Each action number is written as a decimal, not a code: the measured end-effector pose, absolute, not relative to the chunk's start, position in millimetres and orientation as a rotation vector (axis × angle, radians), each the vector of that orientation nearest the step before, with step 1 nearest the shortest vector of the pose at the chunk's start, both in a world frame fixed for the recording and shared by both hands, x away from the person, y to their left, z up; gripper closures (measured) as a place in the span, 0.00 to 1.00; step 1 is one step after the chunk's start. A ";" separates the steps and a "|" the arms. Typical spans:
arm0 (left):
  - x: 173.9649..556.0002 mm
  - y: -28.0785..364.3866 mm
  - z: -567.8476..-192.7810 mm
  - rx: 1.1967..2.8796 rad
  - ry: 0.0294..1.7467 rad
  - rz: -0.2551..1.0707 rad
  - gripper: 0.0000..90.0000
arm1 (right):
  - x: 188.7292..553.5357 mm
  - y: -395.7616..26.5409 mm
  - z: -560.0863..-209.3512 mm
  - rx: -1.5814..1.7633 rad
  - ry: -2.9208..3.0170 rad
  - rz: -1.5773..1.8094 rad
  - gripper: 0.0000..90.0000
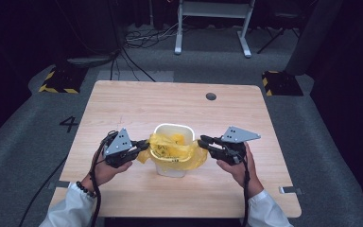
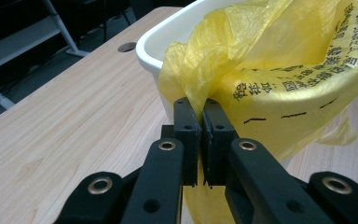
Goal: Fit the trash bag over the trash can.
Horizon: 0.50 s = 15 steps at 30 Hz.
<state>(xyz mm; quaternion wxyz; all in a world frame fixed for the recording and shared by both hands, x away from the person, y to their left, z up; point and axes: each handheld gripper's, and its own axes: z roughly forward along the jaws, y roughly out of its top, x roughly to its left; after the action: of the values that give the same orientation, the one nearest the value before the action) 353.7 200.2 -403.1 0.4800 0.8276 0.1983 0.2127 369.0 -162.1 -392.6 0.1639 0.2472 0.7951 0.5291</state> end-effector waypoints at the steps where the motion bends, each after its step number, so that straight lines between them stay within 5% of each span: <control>1: 353.7 200.2 -403.1 2.019 0.484 0.519 0.96 | 369.0 -162.1 -392.6 0.705 2.267 1.508 0.88; 4: 356.5 199.8 -402.7 2.003 0.482 0.519 0.96 | 372.4 -159.4 -394.8 0.673 2.318 1.480 1.00; 15: 369.0 191.3 -414.0 1.919 0.484 0.532 0.98 | 421.4 -149.5 -411.4 0.801 2.304 1.563 1.00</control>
<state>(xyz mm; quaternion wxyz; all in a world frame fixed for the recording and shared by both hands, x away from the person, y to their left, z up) 369.0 191.3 -414.0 0.5192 0.8003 0.2016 0.2219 421.4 -149.5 -411.4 0.1220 0.2743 0.7895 0.5354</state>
